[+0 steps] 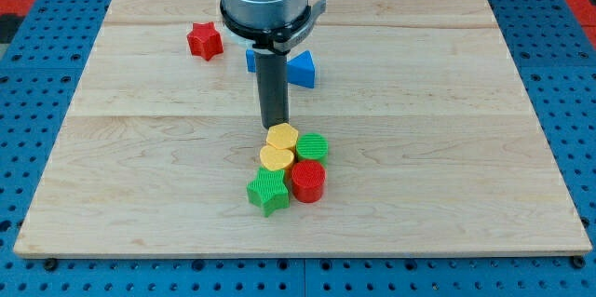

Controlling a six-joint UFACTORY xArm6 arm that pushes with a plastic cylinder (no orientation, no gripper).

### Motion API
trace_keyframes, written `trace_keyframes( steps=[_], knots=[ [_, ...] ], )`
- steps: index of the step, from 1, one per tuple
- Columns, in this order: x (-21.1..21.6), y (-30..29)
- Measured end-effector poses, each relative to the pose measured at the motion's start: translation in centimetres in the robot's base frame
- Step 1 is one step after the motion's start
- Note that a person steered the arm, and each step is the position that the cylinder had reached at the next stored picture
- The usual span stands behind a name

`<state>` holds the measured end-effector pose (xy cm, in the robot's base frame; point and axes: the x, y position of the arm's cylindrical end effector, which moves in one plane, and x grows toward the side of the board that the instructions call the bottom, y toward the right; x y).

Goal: Point at the green star

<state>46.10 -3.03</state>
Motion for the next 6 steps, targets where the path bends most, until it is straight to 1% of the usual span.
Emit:
trace_keyframes(
  steps=[2, 3, 4, 5, 6],
  knots=[
    [0.6, 0.8],
    [0.7, -3.9],
    [4.0, -6.3],
    [9.3, -6.4],
    [11.5, -4.3]
  ],
)
